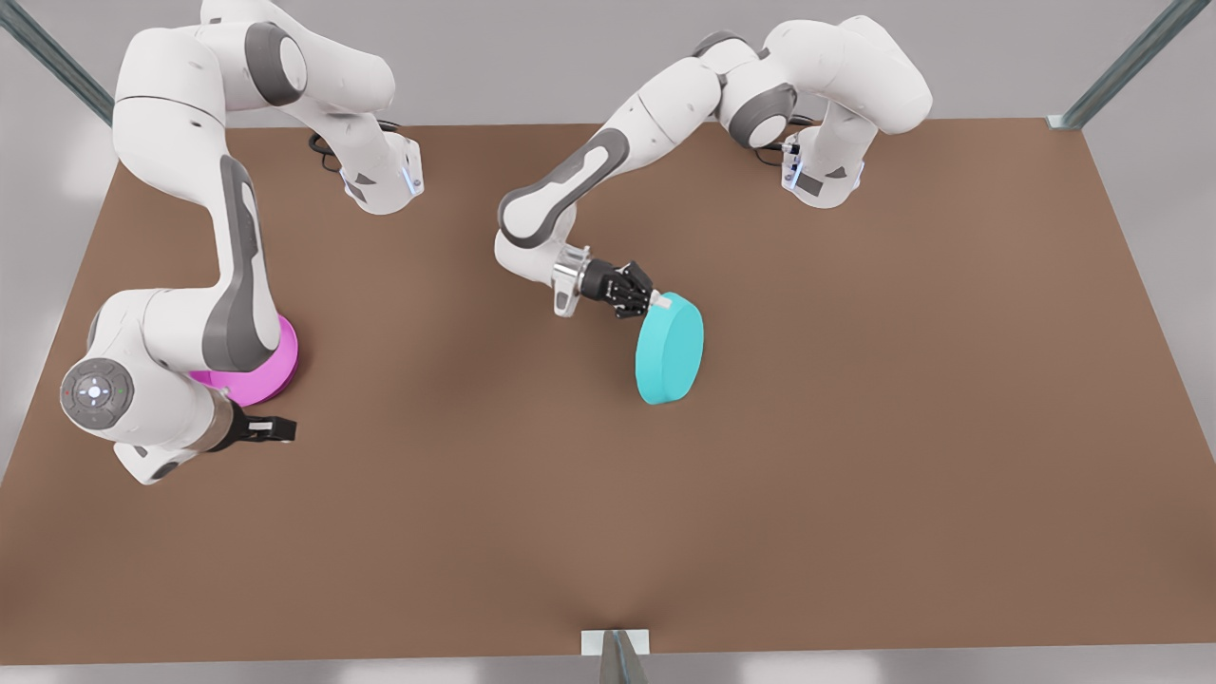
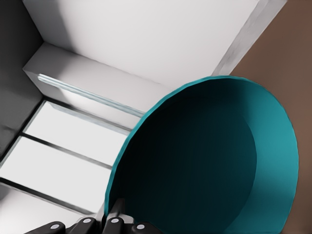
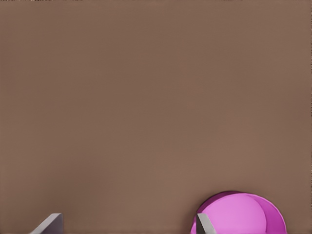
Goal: Flip the blue plate over with the left arm, and stack the pink plate on top of the blue plate with the right arm
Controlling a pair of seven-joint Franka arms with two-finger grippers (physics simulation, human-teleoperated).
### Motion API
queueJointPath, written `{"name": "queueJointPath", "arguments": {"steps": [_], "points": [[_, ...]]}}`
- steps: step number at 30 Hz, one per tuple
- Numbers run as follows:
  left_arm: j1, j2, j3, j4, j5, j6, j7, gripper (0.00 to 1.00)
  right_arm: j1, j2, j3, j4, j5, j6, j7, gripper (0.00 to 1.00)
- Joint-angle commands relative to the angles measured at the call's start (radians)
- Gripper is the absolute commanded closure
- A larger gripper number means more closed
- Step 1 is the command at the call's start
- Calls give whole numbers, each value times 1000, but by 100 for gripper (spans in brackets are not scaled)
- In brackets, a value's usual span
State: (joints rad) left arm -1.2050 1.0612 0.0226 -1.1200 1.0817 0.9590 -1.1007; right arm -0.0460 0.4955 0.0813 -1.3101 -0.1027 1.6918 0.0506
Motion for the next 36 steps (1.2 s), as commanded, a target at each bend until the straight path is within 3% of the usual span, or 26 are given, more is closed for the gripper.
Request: {"name": "queueJointPath", "arguments": {"steps": [1, 3, 4, 5, 6, 14, 18, 23, 29, 33, 36], "points": [[-1, 0, 0, 0, -14, 1, -1, 79, 0, 0, 0, 0, 0, 0, 0, 0], [-7, 6, 0, 0, -14, 0, -19, 79, 2, 0, 0, 0, 1, 0, 0, 0], [-7, 6, 0, 0, -14, 1, -21, 56, 2, 0, 0, 0, 1, 0, 0, 0], [-7, 6, -1, 0, -16, 1, -21, 20, 0, -2, 0, 0, 1, 0, 0, 0], [-7, 8, -1, 0, -16, 1, -21, 14, 0, -2, 0, 2, 1, 0, 0, 0], [-8, 10, -4, 35, -91, -14, -22, 10, 8, -2, 0, 5, 3, -4, -5, 0], [-7, 8, -10, 131, -370, -13, -123, 9, 9, -2, 6, 48, 12, 113, 5, 0], [24, 0, -6, 253, -821, 64, -313, 8, 20, -8, 23, 48, 75, 115, 2, 0], [137, -167, -6, 281, -1286, 314, -570, 4, 14, 3, 23, 29, 147, 106, 6, 0], [306, -317, -6, 279, -1404, 360, -579, 1, -18, -6, 23, 25, 182, 0, 3, 0], [752, -431, -6, 281, -1434, 363, -533, 0, -52, -12, 14, 26, 176, -187, 12, 0]]}}
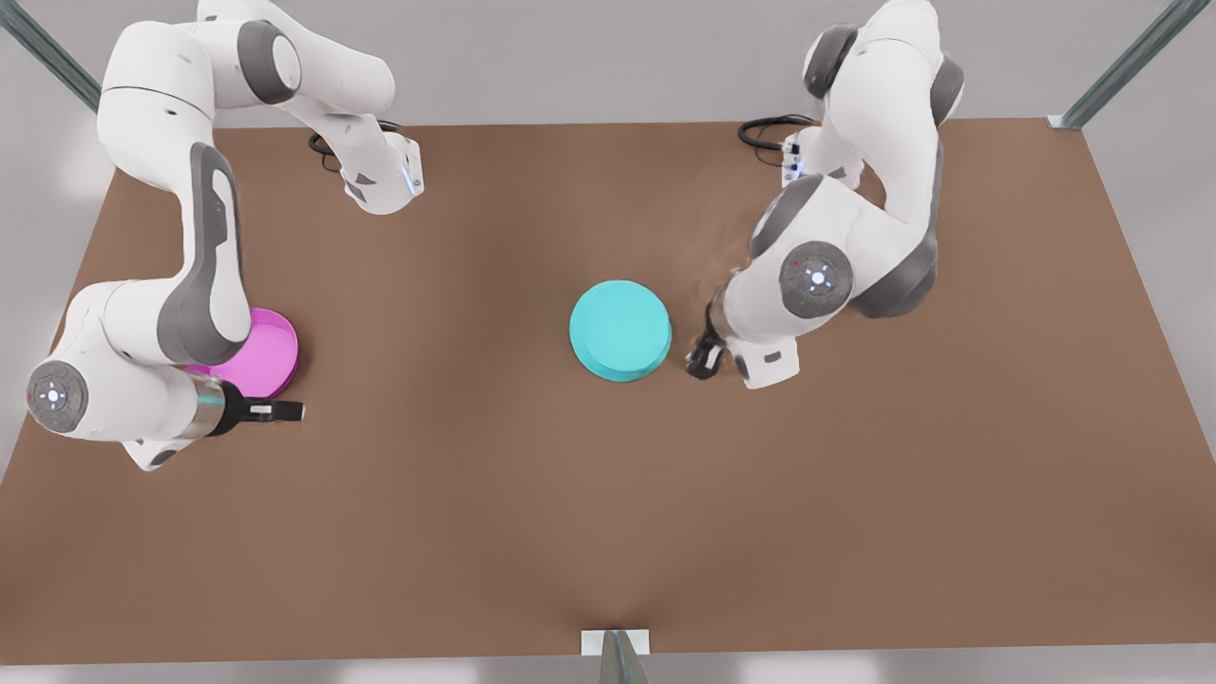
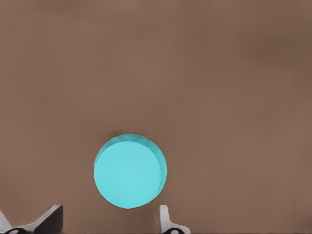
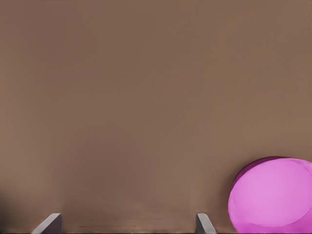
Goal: Flip the blue plate over with the left arm, and stack the pink plate on top of the blue plate with the right arm
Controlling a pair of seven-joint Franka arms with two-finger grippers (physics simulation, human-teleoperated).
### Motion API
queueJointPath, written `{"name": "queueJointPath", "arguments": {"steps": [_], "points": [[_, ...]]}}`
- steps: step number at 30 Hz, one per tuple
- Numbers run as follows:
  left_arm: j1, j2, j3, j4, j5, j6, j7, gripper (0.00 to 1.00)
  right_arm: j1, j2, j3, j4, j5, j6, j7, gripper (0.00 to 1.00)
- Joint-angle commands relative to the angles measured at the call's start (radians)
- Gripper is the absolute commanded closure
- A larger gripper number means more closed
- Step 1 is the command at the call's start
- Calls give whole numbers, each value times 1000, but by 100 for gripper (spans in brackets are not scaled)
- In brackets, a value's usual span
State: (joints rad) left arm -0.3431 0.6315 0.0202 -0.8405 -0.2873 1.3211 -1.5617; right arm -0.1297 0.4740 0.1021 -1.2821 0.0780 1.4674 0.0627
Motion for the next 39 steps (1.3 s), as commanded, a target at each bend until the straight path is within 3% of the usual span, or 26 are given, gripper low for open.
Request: {"name": "queueJointPath", "arguments": {"steps": [1, 3, 5, 7, 9, 11, 12, 13, 15, 24, 29, 39], "points": [[53, 1, 3, 0, -59, 1, 63, 0, -7, -11, 1, -3, 2, -12, -3, 0], [286, 14, 6, -11, 45, 9, 668, 0, -28, -58, 1, -39, -32, -67, -11, 0], [329, 14, 6, -15, 248, -29, 1301, 0, -45, -74, -1, -66, -46, -70, -11, 0], [332, -35, 11, -12, 298, -187, 1542, 0, -97, -115, -1, -131, -49, -70, -17, 0], [332, -275, 1, -95, 301, -255, 1542, 0, -168, -178, 2, -237, -49, -55, -44, 0], [332, -535, -2, -346, 303, -226, 1591, 0, -244, -227, 2, -316, -46, -9, -83, 0], [332, -564, -2, -408, 304, -192, 1629, 0, -274, -302, 2, -446, -40, 80, -110, 0], [331, -532, -2, -460, 304, -128, 1631, 0, -312, -389, 4, -606, -34, 191, -152, 0], [329, -429, -2, -460, 319, -69, 1641, 0, -327, -388, 2, -602, -12, 220, -228, 0], [326, -424, -2, -456, 324, -65, 1646, 0, -401, -224, 2, -525, 161, 297, -661, 0], [325, -420, -2, -456, 326, -63, 1646, 0, -521, -101, -5, -419, 151, 298, -652, 0], [320, -354, -109, -428, 312, -52, 1622, 0, -521, -97, 2, -493, 143, 235, -707, 0]]}}
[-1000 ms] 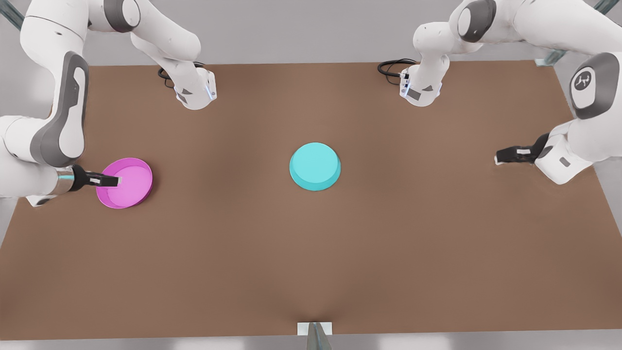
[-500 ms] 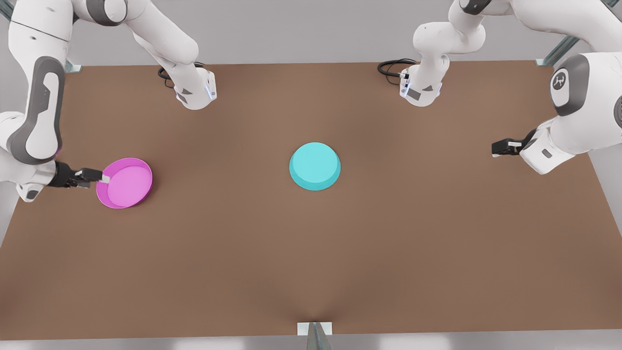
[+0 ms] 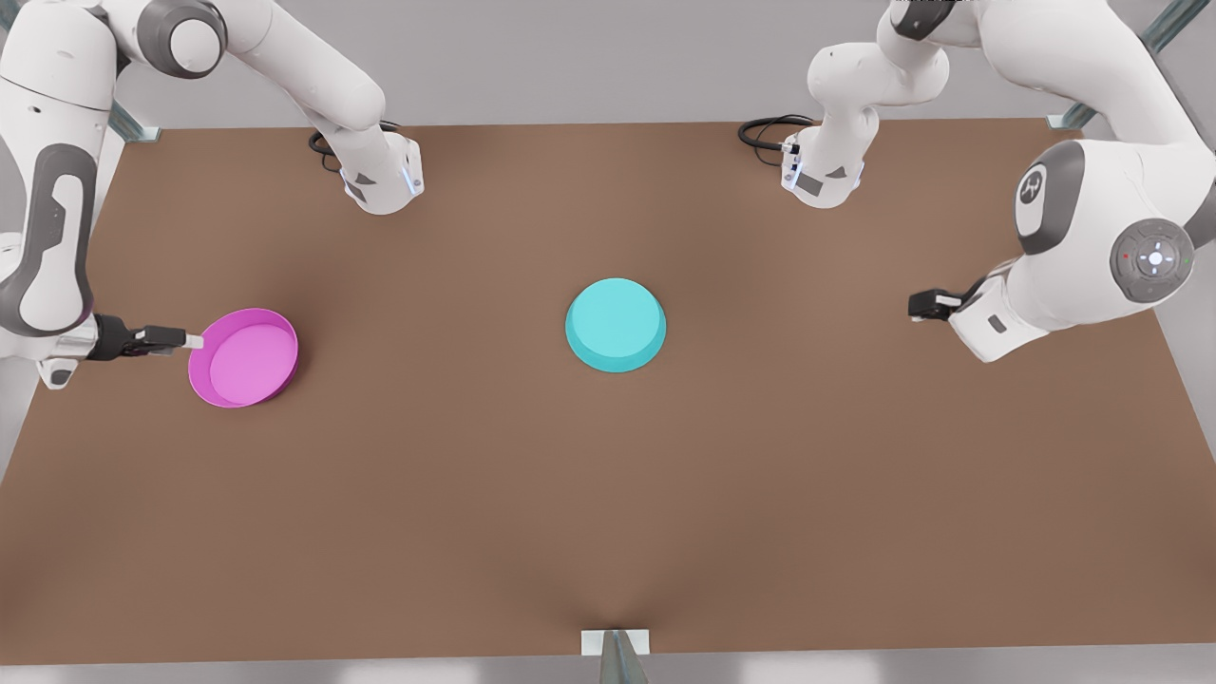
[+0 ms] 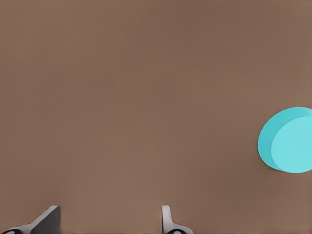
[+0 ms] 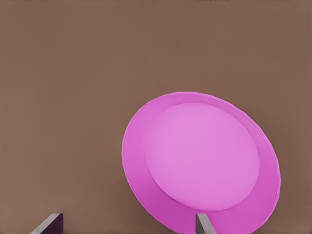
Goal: Flip the blue plate over with the left arm, and stack the pink plate on top of the blue plate with the right arm
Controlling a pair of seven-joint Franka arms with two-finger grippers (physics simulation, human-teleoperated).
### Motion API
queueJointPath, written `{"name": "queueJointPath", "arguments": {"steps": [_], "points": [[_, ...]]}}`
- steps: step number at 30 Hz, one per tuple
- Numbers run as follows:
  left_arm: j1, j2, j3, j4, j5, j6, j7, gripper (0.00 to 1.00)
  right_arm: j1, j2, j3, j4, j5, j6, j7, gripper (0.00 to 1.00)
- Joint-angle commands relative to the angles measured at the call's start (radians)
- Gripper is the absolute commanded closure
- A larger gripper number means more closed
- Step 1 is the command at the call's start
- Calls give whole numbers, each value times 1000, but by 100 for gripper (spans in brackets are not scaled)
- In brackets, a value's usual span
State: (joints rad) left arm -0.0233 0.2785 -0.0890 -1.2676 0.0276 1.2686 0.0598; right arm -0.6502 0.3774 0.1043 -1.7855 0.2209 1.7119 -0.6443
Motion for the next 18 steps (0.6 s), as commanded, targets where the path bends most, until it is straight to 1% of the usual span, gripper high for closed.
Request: {"name": "queueJointPath", "arguments": {"steps": [1, 6, 10, 13, 18], "points": [[0, 2, 0, -1, -3, 0, 0, 0, 0, 0, 0, -8, 0, 9, -2, 0], [0, 21, -15, 2, -3, 9, 2, 0, -12, 3, -2, -48, 0, 114, -5, 0], [0, 25, -15, 2, -3, 22, 0, 0, -16, 21, 0, -61, -2, 130, -6, 0], [2, 28, -15, 2, -3, 26, 2, 0, -16, 23, 0, -109, -2, 193, -38, 0], [2, 33, -15, 2, -3, 37, 2, 0, -34, 58, -2, -111, -5, 227, -75, 0]]}}
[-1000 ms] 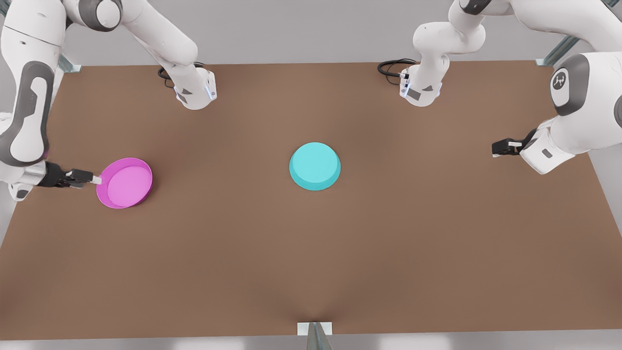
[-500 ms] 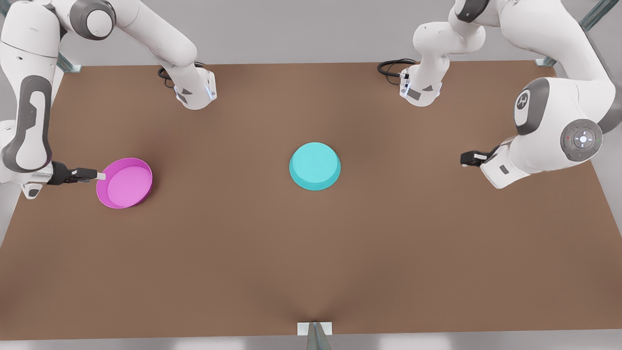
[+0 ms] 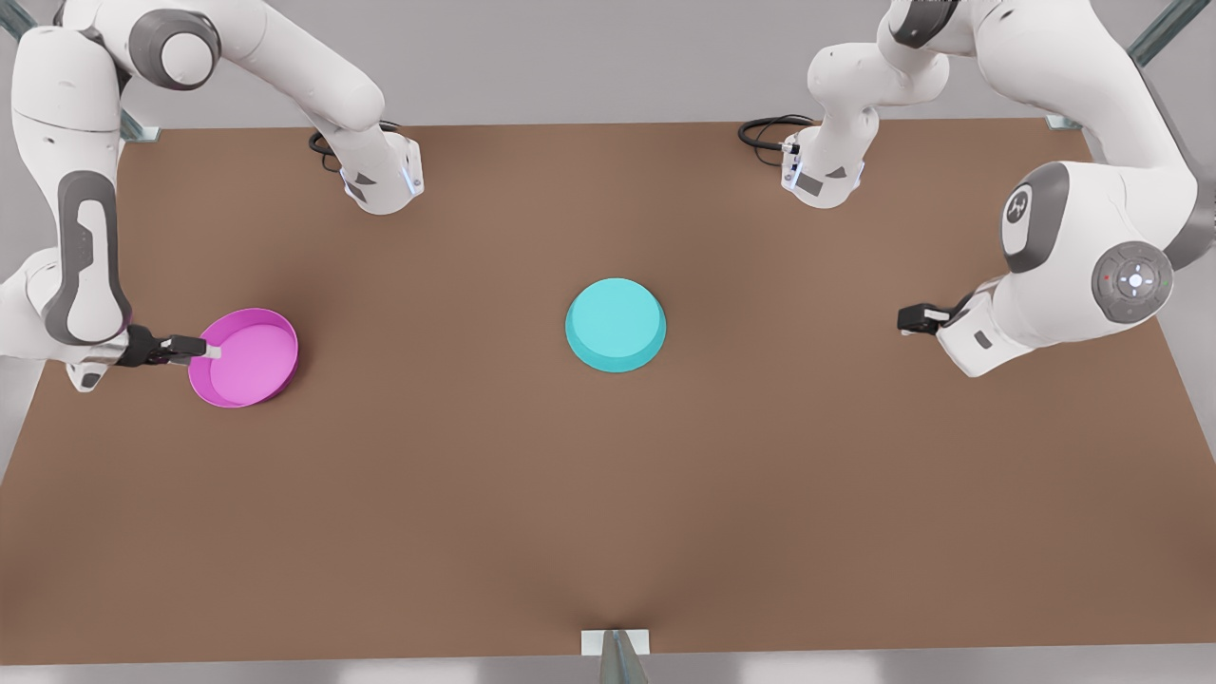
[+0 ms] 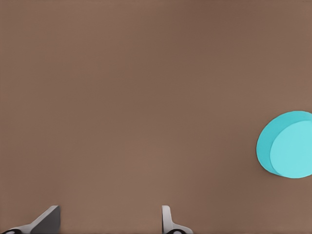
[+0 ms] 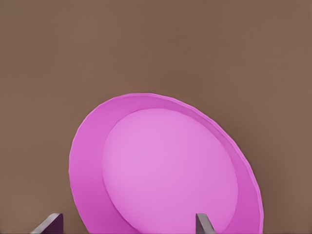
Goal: Flip the blue plate over with the left arm, and stack the pink plate on top of the blue plate with the right arm
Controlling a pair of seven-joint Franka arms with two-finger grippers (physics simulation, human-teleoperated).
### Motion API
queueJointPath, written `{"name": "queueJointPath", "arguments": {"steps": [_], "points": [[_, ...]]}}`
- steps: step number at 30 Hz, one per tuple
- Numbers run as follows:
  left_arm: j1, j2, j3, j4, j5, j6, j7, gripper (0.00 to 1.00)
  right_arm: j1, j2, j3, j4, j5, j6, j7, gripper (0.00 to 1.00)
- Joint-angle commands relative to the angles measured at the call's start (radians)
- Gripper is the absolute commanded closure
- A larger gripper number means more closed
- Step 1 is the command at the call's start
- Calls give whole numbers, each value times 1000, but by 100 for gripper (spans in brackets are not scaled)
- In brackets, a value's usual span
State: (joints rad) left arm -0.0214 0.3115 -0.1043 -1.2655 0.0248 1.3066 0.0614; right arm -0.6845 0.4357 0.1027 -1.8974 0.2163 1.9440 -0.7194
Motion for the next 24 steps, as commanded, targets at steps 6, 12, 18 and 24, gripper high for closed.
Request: {"name": "queueJointPath", "arguments": {"steps": [6, 12, 18, 24], "points": [[0, 1, 0, 0, 1, 5, 0, 0, -18, 0, 0, 3, -37, 6, -17, 0], [-2, 9, -5, 0, 1, 7, 0, 0, -52, 23, 0, 18, -115, 30, -106, 0], [-2, 8, -5, 0, 1, 14, 0, 0, -61, 61, 2, 0, -114, 96, -123, 0], [-2, 9, -5, 0, 1, 22, 0, 0, -67, 81, 2, -2, -114, 130, -126, 0]]}}
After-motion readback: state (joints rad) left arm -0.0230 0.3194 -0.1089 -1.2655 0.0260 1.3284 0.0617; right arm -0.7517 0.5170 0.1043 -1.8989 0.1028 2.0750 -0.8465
